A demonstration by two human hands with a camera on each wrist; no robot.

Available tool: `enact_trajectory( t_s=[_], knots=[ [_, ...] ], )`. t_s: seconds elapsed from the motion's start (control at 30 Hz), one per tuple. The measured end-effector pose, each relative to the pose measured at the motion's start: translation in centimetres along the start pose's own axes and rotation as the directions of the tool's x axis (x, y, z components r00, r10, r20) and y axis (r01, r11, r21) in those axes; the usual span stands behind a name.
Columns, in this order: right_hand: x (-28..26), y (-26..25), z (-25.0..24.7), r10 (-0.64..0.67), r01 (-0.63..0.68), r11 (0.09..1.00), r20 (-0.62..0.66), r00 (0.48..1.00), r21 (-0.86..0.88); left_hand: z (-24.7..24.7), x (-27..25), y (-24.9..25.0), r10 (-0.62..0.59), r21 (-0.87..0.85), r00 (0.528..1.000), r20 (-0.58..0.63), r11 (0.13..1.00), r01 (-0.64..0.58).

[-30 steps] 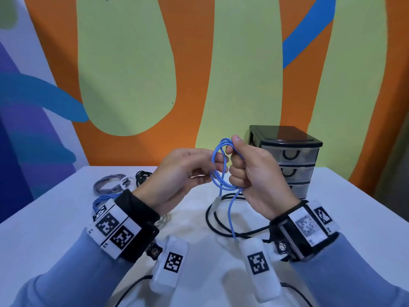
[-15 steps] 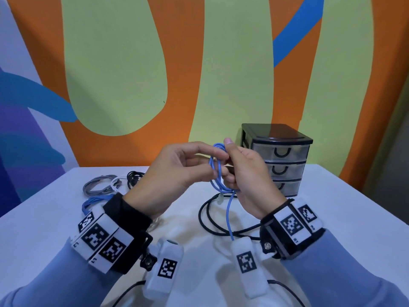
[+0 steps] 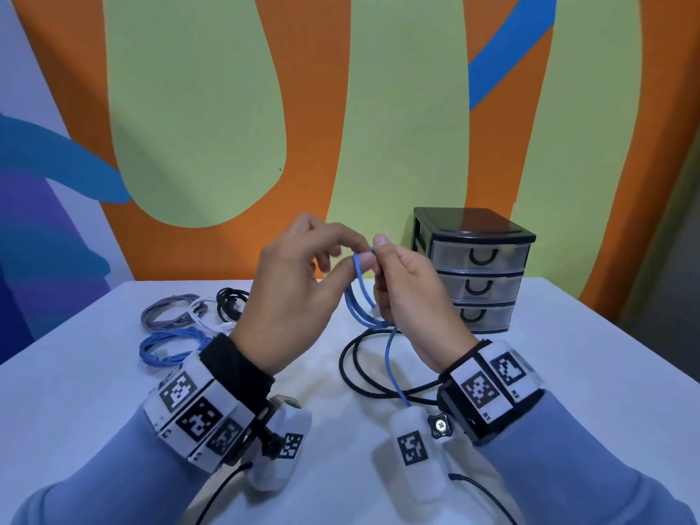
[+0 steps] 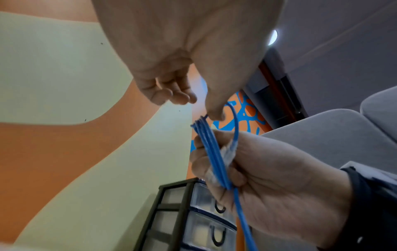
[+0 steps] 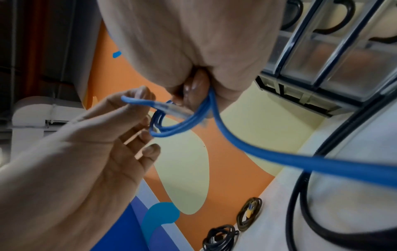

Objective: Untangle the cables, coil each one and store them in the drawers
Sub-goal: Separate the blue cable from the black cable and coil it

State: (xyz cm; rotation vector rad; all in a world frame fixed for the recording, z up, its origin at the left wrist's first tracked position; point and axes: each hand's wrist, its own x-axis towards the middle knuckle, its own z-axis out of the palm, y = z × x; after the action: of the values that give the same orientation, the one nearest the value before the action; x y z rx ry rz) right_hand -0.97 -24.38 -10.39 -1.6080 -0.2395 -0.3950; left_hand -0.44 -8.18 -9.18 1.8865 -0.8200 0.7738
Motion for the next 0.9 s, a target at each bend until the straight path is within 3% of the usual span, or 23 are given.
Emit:
enact_trajectory(
  t_s=[0.07, 0.13, 0.2, 0.23, 0.27, 0.37, 0.43, 0.6, 0.73, 0.8, 0.9],
  knots=[
    [0.3, 0.1, -0.2, -0.043, 0.042, 0.998, -0.028, 0.999, -0.036, -0.1, 0.2, 0.5, -0.208, -0.305, 0.978, 0.034, 0.929, 0.208],
    [0.5, 0.3, -0.8, -0.027, 0.023, 0.998, -0.058, 0.998, -0.064, -0.5, 0.6, 1.1, -0.424, -0.589, 0.896, 0.135, 0.692, 0.416],
    [0.7, 0.2, -1.5, 0.074, -0.073, 0.997, -0.080, 0.994, 0.016, -1.5, 1.3, 1.0, -0.532, -0.764, 0.820, 0.210, 0.434, 0.477],
    [0.8, 0.0, -1.9, 0.132, -0.124, 0.987, -0.078, 0.988, 0.106, -2.1, 1.5, 0.8, -0.546, -0.782, 0.810, 0.213, 0.402, 0.476],
    [0.9, -0.4, -2.2, 0.175, -0.159, 0.967, -0.070, 0.982, 0.197, -2.5, 1.7, 0.5, -0.537, -0.750, 0.822, 0.188, 0.462, 0.473],
    [1.0, -1.0, -2.7, 0.208, -0.173, 0.906, -0.051, 0.977, 0.386, -2.9, 1.5, -0.3, -0.367, -0.411, 0.929, 0.043, 0.841, 0.351],
    [1.0, -1.1, -2.8, 0.208, -0.164, 0.871, -0.045, 0.977, 0.464, -2.7, 1.3, -0.7, -0.219, -0.259, 0.976, -0.007, 0.943, 0.210],
    [0.8, -1.5, -2.5, 0.206, -0.163, 0.773, 0.001, 0.979, 0.614, -2.6, 1.1, -0.4, 0.009, -0.061, 0.988, -0.152, 0.998, -0.019],
    [0.4, -2.1, -2.0, 0.170, -0.159, 0.698, 0.053, 0.984, 0.698, -2.8, 1.4, -1.1, 0.147, 0.299, 0.978, -0.149, 0.949, -0.097],
    [0.0, -2.5, -1.3, 0.141, -0.143, 0.705, 0.060, 0.988, 0.695, -2.1, 1.1, -1.0, 0.101, 0.316, 0.993, -0.053, 0.945, -0.080],
    [-0.5, -2.6, 0.0, 0.084, -0.066, 0.823, -0.005, 0.996, 0.564, -0.9, 0.3, 0.3, -0.140, 0.045, 0.981, 0.134, 0.990, 0.135]
  ],
)
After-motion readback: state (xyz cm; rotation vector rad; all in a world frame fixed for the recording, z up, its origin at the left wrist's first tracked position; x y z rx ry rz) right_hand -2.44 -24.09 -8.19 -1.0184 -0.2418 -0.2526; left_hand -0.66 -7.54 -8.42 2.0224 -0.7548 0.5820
